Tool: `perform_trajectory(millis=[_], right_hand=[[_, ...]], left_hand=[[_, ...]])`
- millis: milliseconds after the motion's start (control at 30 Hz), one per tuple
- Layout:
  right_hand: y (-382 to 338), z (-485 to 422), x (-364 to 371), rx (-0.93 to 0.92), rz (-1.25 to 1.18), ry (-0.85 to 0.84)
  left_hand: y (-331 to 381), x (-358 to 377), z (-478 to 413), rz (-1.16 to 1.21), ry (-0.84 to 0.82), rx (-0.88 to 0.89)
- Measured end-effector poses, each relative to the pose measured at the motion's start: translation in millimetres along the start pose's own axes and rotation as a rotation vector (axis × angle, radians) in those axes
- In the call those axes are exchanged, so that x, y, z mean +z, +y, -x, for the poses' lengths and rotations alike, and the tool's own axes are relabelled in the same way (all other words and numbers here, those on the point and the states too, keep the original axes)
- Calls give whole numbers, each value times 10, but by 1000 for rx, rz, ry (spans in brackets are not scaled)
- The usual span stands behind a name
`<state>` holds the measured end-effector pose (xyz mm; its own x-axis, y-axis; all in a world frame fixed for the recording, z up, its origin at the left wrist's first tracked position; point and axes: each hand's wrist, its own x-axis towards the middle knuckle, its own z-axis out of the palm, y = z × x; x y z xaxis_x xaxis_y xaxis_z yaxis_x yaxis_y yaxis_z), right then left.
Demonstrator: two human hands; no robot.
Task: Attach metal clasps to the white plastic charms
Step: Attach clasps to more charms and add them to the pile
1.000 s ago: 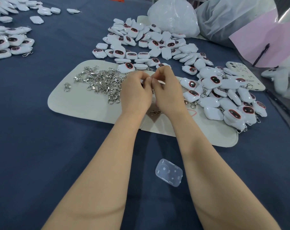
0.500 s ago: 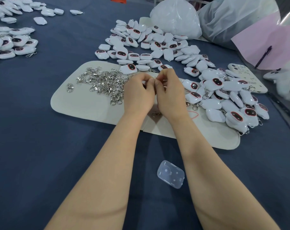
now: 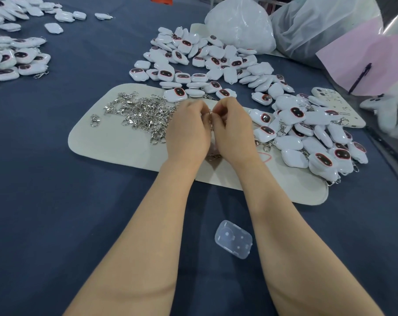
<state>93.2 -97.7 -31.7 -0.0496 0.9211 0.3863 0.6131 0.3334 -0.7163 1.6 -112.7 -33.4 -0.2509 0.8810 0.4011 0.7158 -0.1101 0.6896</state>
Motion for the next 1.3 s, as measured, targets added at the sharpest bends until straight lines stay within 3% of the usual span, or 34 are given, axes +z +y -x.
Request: perform_trajectory(millis=[300,700,1100,1300], right_hand=[[-21,-9,22,100,-169,34],[-34,16,5,-60,0,31],[-46,30,-19,-81,-9,-13],[-20,11,-15,2,-37,17]], left_hand=[[31,-21,-13,100,19,-21],[-7,-37,-38,233,-3,-79],[-19,-70,-97,395,-98,-200],[25,-91,-61,538,-171,-290]])
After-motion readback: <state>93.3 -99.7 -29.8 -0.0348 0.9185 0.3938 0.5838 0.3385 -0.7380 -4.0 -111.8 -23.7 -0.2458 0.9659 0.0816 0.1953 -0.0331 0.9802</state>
